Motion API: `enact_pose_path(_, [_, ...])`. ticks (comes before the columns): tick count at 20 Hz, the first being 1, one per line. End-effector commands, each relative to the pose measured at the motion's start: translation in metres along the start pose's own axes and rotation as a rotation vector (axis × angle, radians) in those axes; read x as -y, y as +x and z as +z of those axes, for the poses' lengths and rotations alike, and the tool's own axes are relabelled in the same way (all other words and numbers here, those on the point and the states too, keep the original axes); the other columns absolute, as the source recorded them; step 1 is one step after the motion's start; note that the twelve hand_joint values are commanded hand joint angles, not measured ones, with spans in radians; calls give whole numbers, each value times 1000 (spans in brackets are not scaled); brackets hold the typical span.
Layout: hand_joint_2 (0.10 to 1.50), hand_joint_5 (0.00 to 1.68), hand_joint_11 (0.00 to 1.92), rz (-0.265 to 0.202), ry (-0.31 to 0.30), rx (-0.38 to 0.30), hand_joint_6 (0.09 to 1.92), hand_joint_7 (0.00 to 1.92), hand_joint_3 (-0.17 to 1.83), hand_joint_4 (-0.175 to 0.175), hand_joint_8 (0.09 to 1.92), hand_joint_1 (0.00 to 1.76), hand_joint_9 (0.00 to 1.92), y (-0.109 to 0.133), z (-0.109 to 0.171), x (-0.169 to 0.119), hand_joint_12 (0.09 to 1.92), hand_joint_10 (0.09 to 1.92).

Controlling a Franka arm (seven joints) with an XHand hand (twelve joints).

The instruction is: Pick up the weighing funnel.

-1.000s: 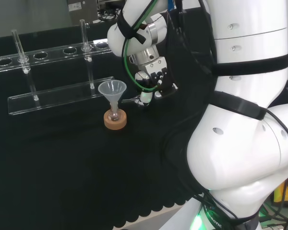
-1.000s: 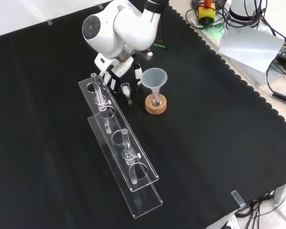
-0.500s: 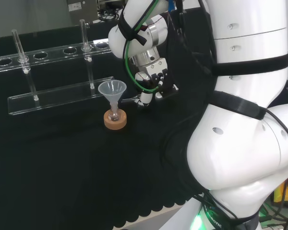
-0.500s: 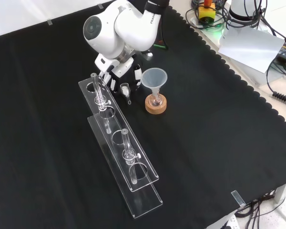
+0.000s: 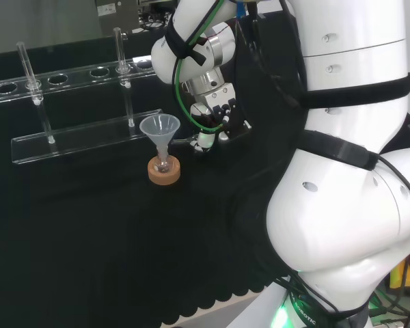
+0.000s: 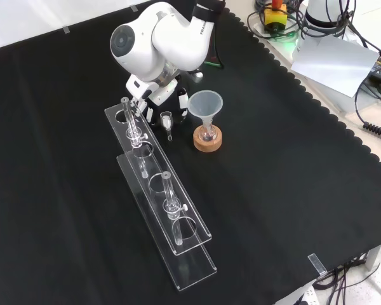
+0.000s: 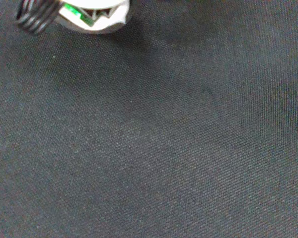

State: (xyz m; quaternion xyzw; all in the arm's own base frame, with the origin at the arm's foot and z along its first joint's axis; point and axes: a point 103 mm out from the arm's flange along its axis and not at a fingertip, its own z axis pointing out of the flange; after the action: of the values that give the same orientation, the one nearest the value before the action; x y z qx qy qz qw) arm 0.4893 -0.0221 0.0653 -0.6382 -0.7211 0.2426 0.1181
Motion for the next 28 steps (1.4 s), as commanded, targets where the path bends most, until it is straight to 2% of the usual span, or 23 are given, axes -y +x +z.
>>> enact_pose_path(1, [702, 996, 340, 8, 4, 19, 773, 294, 565, 91, 711, 977, 641, 3, 3, 0, 1338, 614])
enact_pose_path(2, [748, 1075, 347, 12, 5, 28, 772, 319, 512, 130, 710, 1025, 656, 3, 3, 0, 1335, 612])
enact_pose_path(3, [752, 1137, 359, 14, 9, 37, 758, 352, 515, 152, 701, 1060, 678, 3, 3, 0, 1327, 603])
enact_pose_path(5, [718, 1195, 378, 19, 13, 45, 758, 403, 586, 171, 671, 1093, 715, 3, 3, 1, 1316, 574])
enact_pose_path(11, [688, 1214, 397, 32, 11, 22, 769, 438, 643, 175, 653, 1107, 744, -6, -2, 5, 1311, 555])
enact_pose_path(18, [688, 1212, 401, 57, -23, -15, 773, 435, 644, 175, 650, 1107, 747, -24, -20, 19, 1309, 553])
enact_pose_path(22, [688, 1212, 403, 73, -42, -11, 774, 432, 644, 175, 648, 1108, 747, -25, -27, 26, 1309, 552])
enact_pose_path(28, [688, 1212, 405, 71, -49, -26, 774, 430, 644, 175, 647, 1108, 748, -24, -24, 32, 1307, 551])
